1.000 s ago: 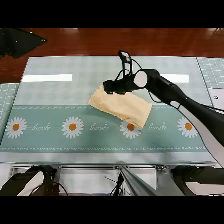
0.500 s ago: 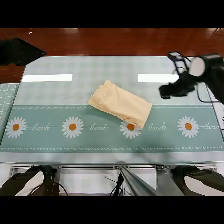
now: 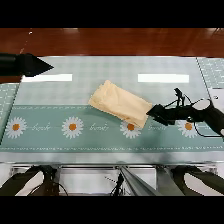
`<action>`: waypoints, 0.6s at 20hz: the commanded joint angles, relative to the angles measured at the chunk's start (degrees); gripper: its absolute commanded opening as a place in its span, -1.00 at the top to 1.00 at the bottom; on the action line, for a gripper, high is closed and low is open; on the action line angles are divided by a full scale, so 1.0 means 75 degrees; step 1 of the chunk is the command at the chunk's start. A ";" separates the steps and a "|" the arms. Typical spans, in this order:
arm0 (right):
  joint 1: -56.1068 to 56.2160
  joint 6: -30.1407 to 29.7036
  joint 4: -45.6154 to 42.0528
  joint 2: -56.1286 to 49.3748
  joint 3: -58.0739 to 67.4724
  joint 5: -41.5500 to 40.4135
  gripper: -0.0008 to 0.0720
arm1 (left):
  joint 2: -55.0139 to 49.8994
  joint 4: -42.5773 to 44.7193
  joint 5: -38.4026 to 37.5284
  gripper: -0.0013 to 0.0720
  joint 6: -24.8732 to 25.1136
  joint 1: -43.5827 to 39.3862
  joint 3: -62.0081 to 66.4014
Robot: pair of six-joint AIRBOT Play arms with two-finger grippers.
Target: Fold the shirts.
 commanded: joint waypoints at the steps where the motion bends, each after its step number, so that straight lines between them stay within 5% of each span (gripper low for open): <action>1: 0.0729 -0.0283 0.1565 -0.0061 -0.0475 -0.1830 -0.71 | -0.0006 0.0012 0.0009 0.93 0.0000 -0.0119 -0.0082; 3: 0.1241 -0.0280 0.2186 -0.0329 -0.0475 -0.2422 -0.59 | -0.0006 0.0012 0.0020 0.92 0.0000 -0.0268 -0.0082; 6: 0.1492 -0.0402 0.2777 -0.0580 -0.0475 -0.2422 0.89 | -0.0006 0.0012 0.0026 0.92 -0.0003 -0.0455 -0.0082; 9: 0.0836 -0.1751 0.2579 -0.0274 -0.0163 -0.0968 0.90 | -0.0006 0.0012 0.0026 0.93 0.0000 -0.0644 -0.0082; 12: -0.0475 -0.1690 0.1728 0.0729 0.0542 0.1032 0.90 | -0.0006 0.0012 0.0119 0.93 0.0003 -0.0877 -0.0082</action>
